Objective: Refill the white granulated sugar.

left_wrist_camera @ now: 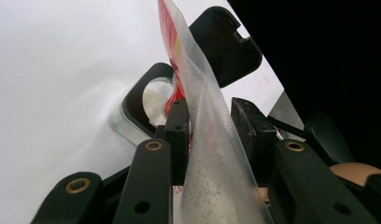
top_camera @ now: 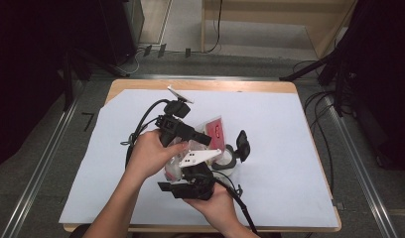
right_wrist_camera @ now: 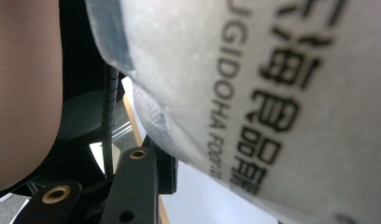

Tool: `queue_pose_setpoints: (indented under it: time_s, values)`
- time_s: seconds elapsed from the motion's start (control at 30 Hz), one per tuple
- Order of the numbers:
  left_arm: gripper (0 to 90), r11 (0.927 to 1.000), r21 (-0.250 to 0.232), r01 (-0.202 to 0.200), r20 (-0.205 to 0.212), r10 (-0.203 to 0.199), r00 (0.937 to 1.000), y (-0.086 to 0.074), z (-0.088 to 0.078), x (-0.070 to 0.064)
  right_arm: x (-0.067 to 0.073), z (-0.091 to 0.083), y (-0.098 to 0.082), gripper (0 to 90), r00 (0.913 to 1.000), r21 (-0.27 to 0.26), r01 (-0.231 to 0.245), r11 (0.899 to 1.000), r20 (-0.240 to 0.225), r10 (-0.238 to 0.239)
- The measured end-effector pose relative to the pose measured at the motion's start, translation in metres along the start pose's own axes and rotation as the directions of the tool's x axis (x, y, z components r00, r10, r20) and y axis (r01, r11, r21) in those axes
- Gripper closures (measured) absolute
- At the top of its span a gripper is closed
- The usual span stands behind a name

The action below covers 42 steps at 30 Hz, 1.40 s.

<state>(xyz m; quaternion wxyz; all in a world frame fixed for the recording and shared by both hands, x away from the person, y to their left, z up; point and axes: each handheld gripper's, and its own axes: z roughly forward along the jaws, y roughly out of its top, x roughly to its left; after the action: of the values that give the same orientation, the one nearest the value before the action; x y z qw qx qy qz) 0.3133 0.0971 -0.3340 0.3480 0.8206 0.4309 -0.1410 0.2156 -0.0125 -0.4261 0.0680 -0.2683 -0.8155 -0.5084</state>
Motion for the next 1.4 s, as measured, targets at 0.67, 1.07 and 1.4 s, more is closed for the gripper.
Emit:
queue_pose_setpoints:
  time_s: [0.67, 1.07, 1.4]
  values:
    - [69.2, 0.9999, 0.002, -0.016, 0.002, 0.016, 0.9999, -0.0007, 0.0003, -0.0013, 0.0006, -0.0011, -0.0015, 63.4, 1.0, -0.007, 0.006, 1.0, 0.006, -0.006]
    - [67.9, 0.9999, -0.005, -0.017, -0.005, 0.017, 0.9998, -0.0015, -0.0002, -0.0034, -0.0012, -0.002, -0.0017, 63.3, 0.9999, -0.016, -0.015, 1.0, 0.002, 0.015]
    - [66.8, 0.9999, 0.001, -0.015, 0.0, 0.015, 0.9999, -0.0019, -0.001, -0.0028, -0.0029, -0.0023, -0.0014, 63.4, 0.9996, -0.015, -0.028, 0.999, -0.005, 0.028]
